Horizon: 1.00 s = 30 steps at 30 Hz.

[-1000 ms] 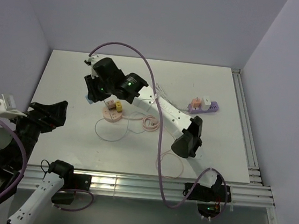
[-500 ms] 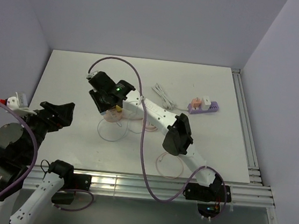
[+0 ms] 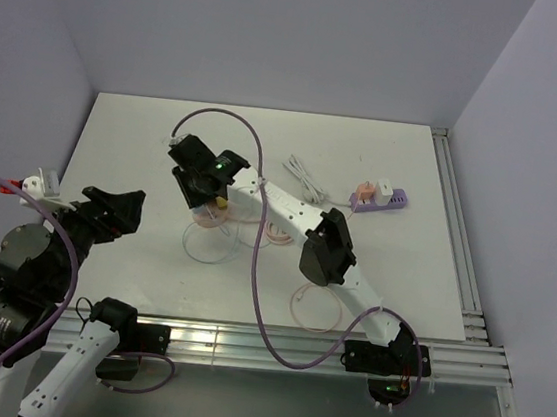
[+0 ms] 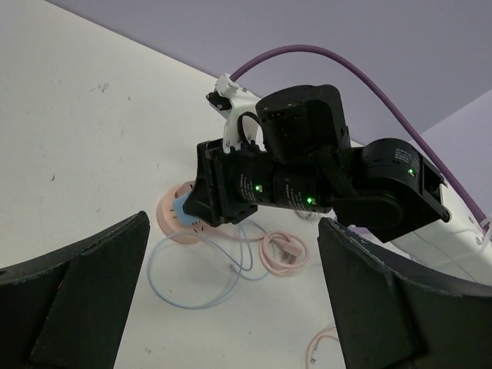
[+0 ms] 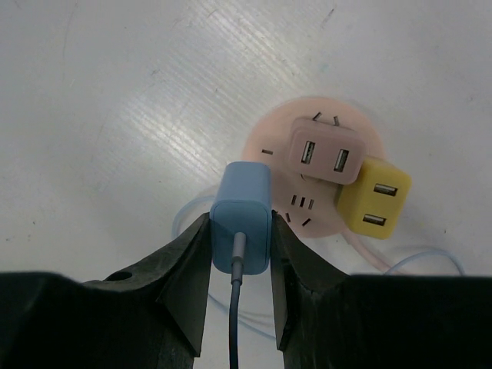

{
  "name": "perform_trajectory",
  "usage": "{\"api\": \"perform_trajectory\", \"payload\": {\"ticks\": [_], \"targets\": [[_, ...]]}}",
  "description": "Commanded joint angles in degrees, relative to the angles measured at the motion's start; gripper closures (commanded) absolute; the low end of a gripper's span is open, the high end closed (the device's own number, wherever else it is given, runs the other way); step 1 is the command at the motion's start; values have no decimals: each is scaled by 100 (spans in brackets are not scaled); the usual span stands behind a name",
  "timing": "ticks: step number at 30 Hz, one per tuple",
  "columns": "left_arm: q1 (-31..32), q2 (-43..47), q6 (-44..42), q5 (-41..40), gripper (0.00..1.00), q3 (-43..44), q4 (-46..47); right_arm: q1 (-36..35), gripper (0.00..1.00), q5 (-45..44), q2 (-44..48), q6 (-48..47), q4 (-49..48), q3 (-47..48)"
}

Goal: Insert the plug

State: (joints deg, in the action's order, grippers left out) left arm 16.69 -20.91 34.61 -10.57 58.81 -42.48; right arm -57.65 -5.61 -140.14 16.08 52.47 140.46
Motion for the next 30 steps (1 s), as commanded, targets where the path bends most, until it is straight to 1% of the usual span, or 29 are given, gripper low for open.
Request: {"api": "perform_trajectory", "payload": {"ticks": [1, 15, 30], "targets": [[-8, -107, -42, 99, 4, -36, 310, 78, 100, -151, -23, 106, -290, 34], [-8, -159, -42, 178, 4, -80, 346, 113, 100, -90, -216, 212, -360, 51], [-8, -151, -33, 187, 4, -97, 319, 122, 100, -239, -374, 405, -483, -28]]}}
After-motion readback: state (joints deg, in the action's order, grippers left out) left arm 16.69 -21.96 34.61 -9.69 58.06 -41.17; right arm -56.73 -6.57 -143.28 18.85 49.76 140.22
